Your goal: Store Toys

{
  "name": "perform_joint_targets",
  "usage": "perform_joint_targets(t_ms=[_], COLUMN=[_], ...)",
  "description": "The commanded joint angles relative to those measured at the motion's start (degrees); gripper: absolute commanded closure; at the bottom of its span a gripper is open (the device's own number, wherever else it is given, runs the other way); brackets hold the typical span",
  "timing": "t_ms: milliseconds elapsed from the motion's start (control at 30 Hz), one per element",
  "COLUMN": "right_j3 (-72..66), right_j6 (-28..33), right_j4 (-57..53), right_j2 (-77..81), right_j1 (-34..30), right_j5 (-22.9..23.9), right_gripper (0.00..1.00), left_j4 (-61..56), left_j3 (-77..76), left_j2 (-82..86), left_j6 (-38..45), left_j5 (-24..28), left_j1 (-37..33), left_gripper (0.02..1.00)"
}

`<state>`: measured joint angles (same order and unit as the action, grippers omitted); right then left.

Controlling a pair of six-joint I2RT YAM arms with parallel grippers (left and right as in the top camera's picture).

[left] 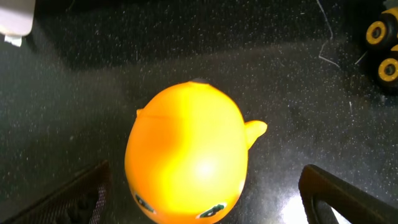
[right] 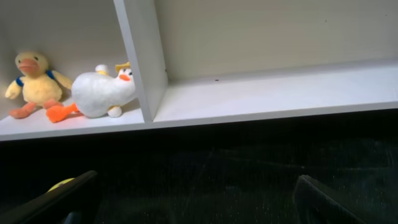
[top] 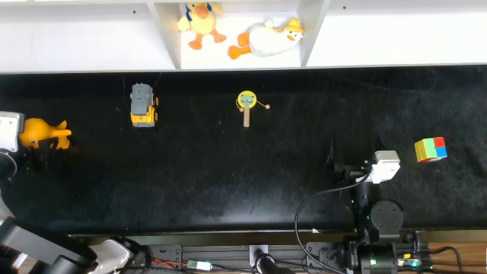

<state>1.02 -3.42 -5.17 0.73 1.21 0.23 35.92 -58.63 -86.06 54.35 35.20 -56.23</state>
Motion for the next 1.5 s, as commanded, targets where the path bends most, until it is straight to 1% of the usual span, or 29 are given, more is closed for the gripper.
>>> perform_joint_targets(t_ms=[33, 167, 267, 333, 400, 433, 467, 500, 533, 700, 900, 967, 1233, 1367, 1500], right_j3=[-0.55, -0.55, -0.55, -0.55, -0.55, -0.55, -0.55, -0.55, -0.55, -0.55, -0.55, -0.55, -0.55, -0.55, -0.55], right_j6=[-0.46, -0.46, -0.46, -0.46, -0.44, -0.44, -0.44, -0.46, -0.46, -0.44, -0.46, -0.44, -0.46, -0.46, -0.44], right_j4=[0.28, 0.28, 0.28, 0.28, 0.28, 0.28, 0.28, 0.28, 0.28, 0.28, 0.28, 0.28, 0.28, 0.28, 0.28], right_j2=[-0.52, -0.52, -0.52, -0.52, -0.52, -0.52, -0.52, -0.52, -0.52, -0.52, -0.52, -0.52, -0.52, -0.52, -0.52], right_j1=[-0.13, -0.13, -0.13, -0.13, -0.13, -0.13, -0.13, -0.13, -0.13, -0.13, -0.13, -0.13, -0.13, -0.13, -0.13], right_j5=[-0.02, -0.02, -0.02, -0.02, -0.02, -0.02, -0.02, -0.02, -0.02, -0.02, -0.02, -0.02, -0.02, -0.02, -0.02], right_gripper=[0.005, 0.005, 0.007, 0.005, 0.007, 0.005, 0.007, 0.005, 0.005, 0.007, 0.005, 0.005, 0.005, 0.007, 0.007], left_j4=[-0.15, 0.17, 0.39, 0.39, 0.42, 0.39, 0.37, 0.39, 0.39, 0.2, -1.18, -2.05, -11.45, -15.41, -16.57], left_j3=[-1.62, -1.62, -1.62, -1.62, -1.62, -1.62, -1.62, -1.62, -1.62, -1.62, -1.62, -1.62, -1.62, -1.7, -3.91], left_j2=[-0.22, -0.22, -0.22, -0.22, -0.22, -0.22, -0.22, -0.22, -0.22, -0.22, -0.2, -0.2, 0.9, 2.14, 3.08], left_j6=[-1.29, -1.29, -1.57, -2.27, -2.34, -2.34, -2.34, -2.34, -2.34, -2.34, -2.43, -3.87, -13.46, -19.32, -23.37], left_j5=[-0.66, -0.94, -2.16, -3.23, -3.41, -3.37, -3.37, -3.37, -3.37, -2.12, 4.15, 5.99, 10.08, 10.27, 10.78], left_j1=[0.04, 0.04, 0.04, 0.04, 0.04, 0.04, 0.04, 0.04, 0.04, 0.04, 0.11, 0.11, 1.05, 2.89, 5.09], left_gripper=[0.031, 0.031, 0.034, 0.062, 0.246, 0.36, 0.5, 0.584, 0.643, 0.838, 0.904, 0.91, 0.952, 0.952, 0.952])
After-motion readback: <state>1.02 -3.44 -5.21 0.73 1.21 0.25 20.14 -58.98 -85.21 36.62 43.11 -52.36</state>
